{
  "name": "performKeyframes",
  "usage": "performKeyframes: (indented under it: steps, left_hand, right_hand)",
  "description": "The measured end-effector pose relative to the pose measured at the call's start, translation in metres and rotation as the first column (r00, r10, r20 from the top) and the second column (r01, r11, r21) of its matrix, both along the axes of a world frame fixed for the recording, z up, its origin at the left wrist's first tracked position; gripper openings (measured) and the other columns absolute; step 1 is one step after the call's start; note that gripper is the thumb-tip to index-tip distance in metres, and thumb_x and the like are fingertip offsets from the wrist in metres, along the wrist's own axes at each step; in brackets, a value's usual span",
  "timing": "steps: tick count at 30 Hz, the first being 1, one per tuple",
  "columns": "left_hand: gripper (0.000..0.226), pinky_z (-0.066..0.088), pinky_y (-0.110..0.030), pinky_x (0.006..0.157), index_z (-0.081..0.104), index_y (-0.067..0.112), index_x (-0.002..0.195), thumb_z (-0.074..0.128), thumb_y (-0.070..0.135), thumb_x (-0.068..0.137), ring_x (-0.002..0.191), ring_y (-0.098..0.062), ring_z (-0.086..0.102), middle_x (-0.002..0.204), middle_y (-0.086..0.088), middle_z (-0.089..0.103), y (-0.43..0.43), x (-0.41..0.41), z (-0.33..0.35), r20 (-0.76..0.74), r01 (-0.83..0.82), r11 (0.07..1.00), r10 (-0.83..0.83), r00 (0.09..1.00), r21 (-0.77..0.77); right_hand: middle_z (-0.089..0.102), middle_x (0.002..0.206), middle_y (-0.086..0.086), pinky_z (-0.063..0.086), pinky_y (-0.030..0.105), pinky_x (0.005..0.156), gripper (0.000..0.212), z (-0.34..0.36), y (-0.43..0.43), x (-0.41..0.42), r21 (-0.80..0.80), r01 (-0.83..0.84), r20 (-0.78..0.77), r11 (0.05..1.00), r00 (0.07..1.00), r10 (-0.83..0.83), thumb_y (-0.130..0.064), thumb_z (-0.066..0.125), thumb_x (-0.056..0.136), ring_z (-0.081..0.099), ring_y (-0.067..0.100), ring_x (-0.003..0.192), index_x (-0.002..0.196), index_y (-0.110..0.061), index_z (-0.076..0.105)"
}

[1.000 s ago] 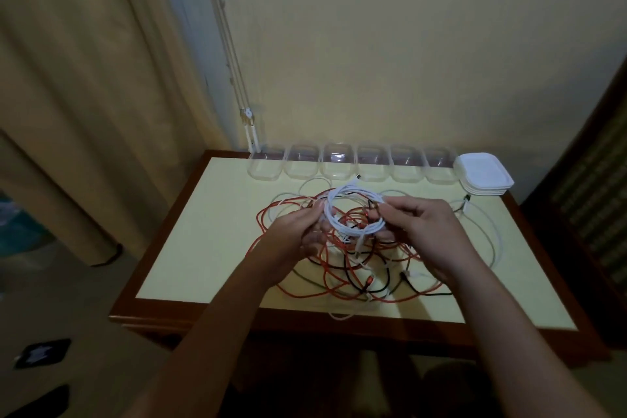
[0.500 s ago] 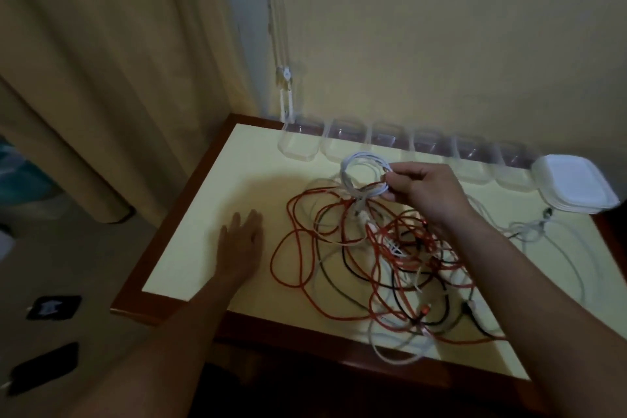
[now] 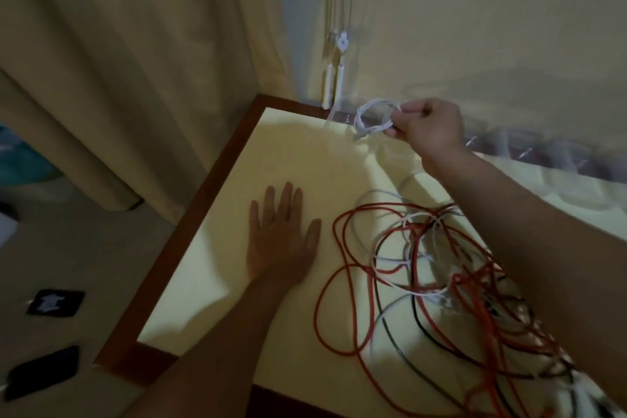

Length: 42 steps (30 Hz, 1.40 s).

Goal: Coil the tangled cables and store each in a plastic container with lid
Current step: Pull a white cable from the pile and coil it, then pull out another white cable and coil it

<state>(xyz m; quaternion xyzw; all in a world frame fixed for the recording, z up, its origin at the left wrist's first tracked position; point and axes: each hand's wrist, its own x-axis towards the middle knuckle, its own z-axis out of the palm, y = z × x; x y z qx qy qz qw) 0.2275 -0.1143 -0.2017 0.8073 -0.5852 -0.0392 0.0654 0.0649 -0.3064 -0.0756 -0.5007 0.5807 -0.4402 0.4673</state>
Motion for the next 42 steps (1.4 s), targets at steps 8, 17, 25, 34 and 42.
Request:
performKeyframes:
  steps: [8, 17, 25, 34, 42]
  left_hand:
    - [0.073, -0.001, -0.049, 0.125, 0.012, 0.023, 0.161, 0.015, 0.059, 0.098, 0.155, -0.025, -0.001, 0.169, -0.001, 0.01, -0.009, 0.004, 0.002, -0.028, -0.003, 0.999, 0.002, 1.0, -0.038]
    - [0.073, -0.001, -0.049, 0.125, 0.009, 0.026, 0.161, 0.014, 0.062, 0.097, 0.155, -0.023, -0.005, 0.169, 0.002, 0.005, -0.009, 0.002, 0.001, -0.046, -0.016, 0.999, 0.015, 0.999, -0.031]
    - [0.071, -0.004, -0.047, 0.125, 0.003, 0.027, 0.161, 0.01, 0.059, 0.097, 0.155, -0.021, -0.009, 0.169, 0.004, 0.001, -0.009, 0.002, 0.008, -0.037, -0.029, 1.0, 0.029, 0.999, 0.002]
    - [0.065, -0.003, -0.049, 0.124, 0.015, 0.024, 0.16, 0.024, 0.054, 0.104, 0.155, -0.02, -0.002, 0.168, 0.007, 0.008, -0.016, -0.008, 0.031, -0.193, -0.037, 0.99, 0.063, 0.979, 0.133]
    - [0.063, 0.018, -0.047, 0.121, 0.029, 0.016, 0.157, 0.037, 0.048, 0.103, 0.149, -0.031, 0.025, 0.161, -0.012, 0.032, -0.017, -0.055, 0.068, -0.386, -0.046, 0.999, 0.042, 0.922, -0.001]
  right_hand:
    - [0.066, 0.061, 0.006, 0.062, 0.053, 0.076, 0.02, -0.026, -0.018, 0.035, -0.063, -0.009, -0.166, 0.998, 0.986, -0.002, -0.005, 0.076, 0.084, 0.074, 0.028, 0.067, 0.073, -0.015, 0.063]
    - [0.073, 0.092, 0.006, 0.048, 0.021, 0.08, 0.013, -0.037, -0.018, 0.019, -0.14, -0.202, -0.429, 0.969, 0.895, 0.124, -0.006, 0.079, 0.083, 0.065, 0.013, 0.082, 0.096, -0.008, 0.076]
    - [0.069, 0.098, -0.006, 0.036, 0.017, 0.079, 0.014, -0.022, 0.014, -0.012, -0.149, -0.403, -0.678, 0.903, 0.706, 0.203, -0.011, 0.078, 0.086, 0.059, 0.009, 0.085, 0.099, -0.015, 0.079]
    - [0.071, 0.092, -0.009, 0.037, 0.0, 0.066, 0.009, 0.02, 0.102, -0.127, -0.033, -0.395, -0.714, 0.918, 0.652, 0.255, -0.022, 0.078, 0.086, 0.056, -0.009, 0.073, 0.082, -0.03, 0.077]
    - [0.054, 0.148, 0.007, 0.042, 0.042, 0.11, 0.068, -0.031, 0.189, -0.221, 0.09, -0.419, -0.885, 0.904, 0.383, 0.265, -0.075, 0.034, 0.09, 0.047, 0.028, 0.139, 0.13, -0.031, 0.067]
